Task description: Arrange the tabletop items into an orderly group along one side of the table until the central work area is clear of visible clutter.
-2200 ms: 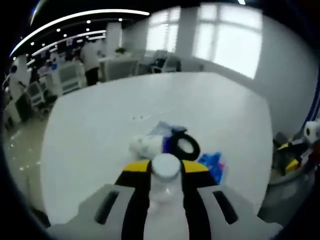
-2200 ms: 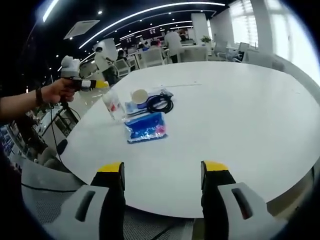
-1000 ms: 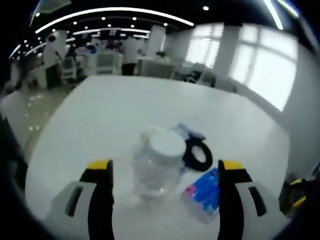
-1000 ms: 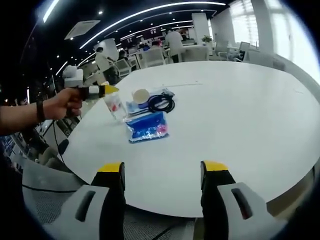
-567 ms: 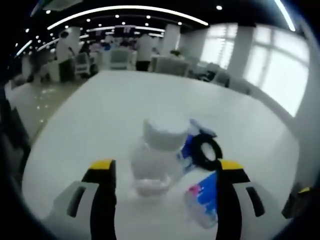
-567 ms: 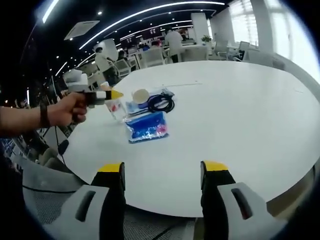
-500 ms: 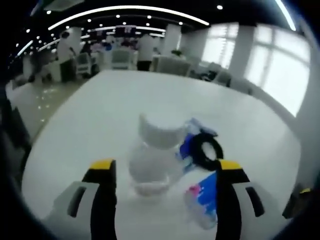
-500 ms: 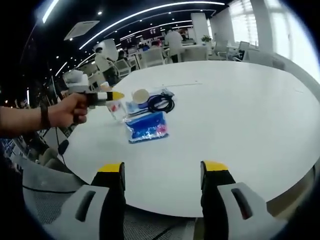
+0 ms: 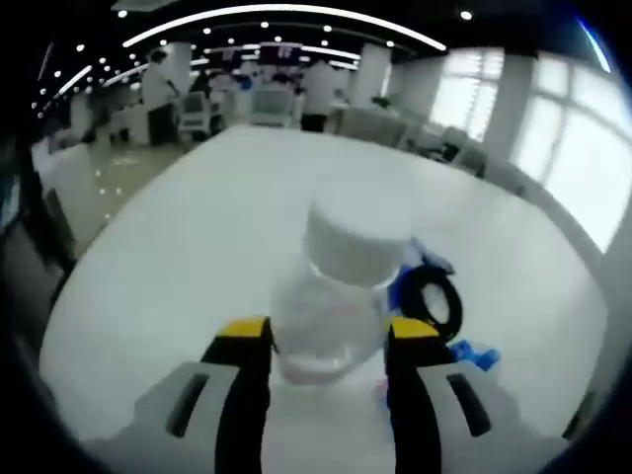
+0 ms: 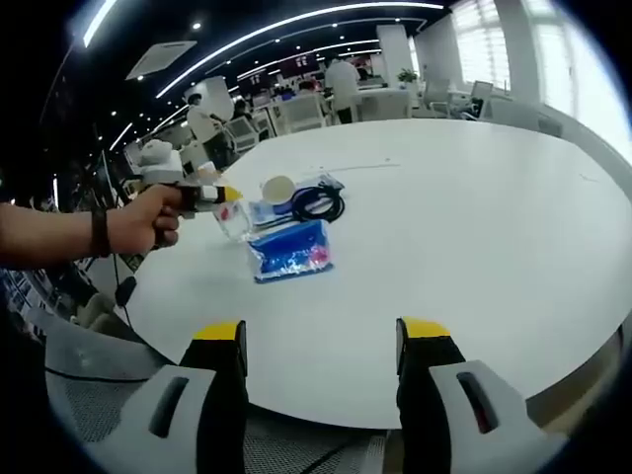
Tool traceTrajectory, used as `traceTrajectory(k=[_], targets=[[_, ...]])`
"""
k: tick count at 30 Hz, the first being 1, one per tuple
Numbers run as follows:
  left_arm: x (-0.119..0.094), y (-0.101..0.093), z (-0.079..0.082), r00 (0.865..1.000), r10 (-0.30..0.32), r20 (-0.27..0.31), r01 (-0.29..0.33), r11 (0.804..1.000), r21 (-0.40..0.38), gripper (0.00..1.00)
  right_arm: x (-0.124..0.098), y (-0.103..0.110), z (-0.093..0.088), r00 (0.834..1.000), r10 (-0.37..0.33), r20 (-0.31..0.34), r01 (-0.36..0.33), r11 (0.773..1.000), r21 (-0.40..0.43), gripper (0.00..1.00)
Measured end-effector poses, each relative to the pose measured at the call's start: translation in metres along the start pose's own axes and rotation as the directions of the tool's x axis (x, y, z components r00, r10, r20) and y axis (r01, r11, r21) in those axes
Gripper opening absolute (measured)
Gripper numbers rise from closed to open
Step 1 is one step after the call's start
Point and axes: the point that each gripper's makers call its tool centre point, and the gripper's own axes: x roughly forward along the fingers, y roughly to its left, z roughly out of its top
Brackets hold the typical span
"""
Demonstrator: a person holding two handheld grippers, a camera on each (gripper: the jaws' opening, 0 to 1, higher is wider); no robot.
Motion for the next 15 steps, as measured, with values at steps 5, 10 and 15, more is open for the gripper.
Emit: traceTrajectory(k=[5,10,15], targets=[[0.006,0.006,-0.008,0.986,0.15,0.078,-0.133,0.973,-0.191,0.41,0.0,0.0,0.0,1.0,0.001,0.002,-0.001,1.0,0.005,0.6],[0.019,0.001,-0.021,0.976,0.21,0.047,-0.196,0.957,-0.213,0.39,0.0,0.0,0.0,1.0,0.005,-0.002,-0.005,1.0,0.008,0.6],[0.03,0.011,-0.046,0.923,0.383,-0.03,-0.372,0.872,-0.317,0.38,0.0,0.0,-0.001,1.0,0.007,-0.003,-0.007,1.0,0.012,0.6]])
